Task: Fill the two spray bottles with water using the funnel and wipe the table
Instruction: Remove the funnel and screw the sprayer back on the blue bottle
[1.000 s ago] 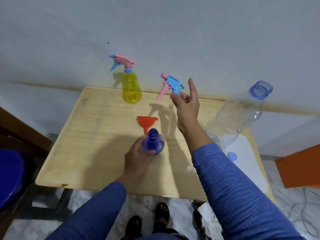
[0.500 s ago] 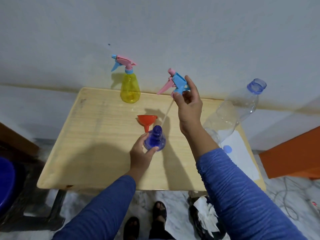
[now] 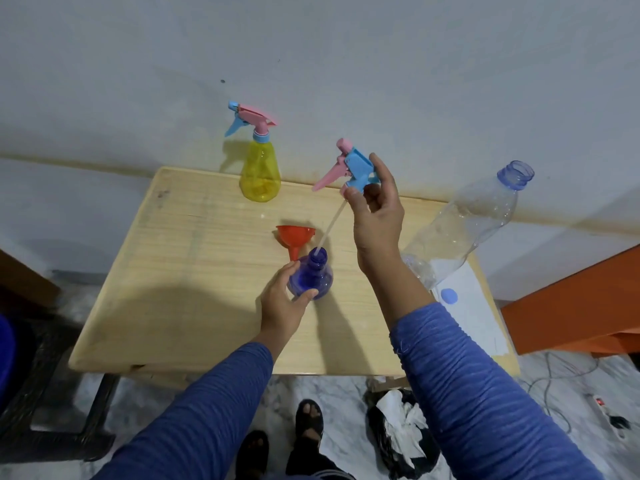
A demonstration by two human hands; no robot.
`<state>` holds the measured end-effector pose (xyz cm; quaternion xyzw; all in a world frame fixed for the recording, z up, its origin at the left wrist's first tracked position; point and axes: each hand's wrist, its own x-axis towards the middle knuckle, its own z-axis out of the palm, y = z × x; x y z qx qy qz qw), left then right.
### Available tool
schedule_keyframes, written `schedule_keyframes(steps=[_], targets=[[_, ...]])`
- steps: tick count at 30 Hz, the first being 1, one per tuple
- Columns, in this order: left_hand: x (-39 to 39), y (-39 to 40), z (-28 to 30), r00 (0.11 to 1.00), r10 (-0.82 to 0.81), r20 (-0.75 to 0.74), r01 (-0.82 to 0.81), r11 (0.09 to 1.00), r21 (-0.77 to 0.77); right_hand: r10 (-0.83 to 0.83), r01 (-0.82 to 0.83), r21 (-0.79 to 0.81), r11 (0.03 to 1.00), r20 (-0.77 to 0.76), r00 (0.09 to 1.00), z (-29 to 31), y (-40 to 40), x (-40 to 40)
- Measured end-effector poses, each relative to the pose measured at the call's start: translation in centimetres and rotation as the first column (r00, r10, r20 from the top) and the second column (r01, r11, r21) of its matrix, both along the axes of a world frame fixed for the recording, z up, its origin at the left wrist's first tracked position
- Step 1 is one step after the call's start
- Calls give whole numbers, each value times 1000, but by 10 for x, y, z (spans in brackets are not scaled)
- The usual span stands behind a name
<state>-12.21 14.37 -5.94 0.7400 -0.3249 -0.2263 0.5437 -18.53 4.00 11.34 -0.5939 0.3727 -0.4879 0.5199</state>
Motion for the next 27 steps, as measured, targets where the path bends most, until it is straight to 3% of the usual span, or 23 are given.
schedule_keyframes(steps=[9, 13, 19, 27], targets=[[-4, 0, -2, 999, 30, -16, -30, 999, -21, 172, -187, -33, 982, -255, 951, -63, 19, -17], [-7, 0, 0, 997, 45, -70, -47, 998, -29, 251, -261, 5, 965, -294, 922, -74, 14, -21], [-21, -3, -6, 990, 114, -86, -117, 993, -27, 321, -370, -64, 927, -374, 870, -85, 3, -23], [-31, -6, -7, 975, 200, -93, -203, 979, -18, 527, -617, -81, 783, -441, 727, -79, -17, -30]])
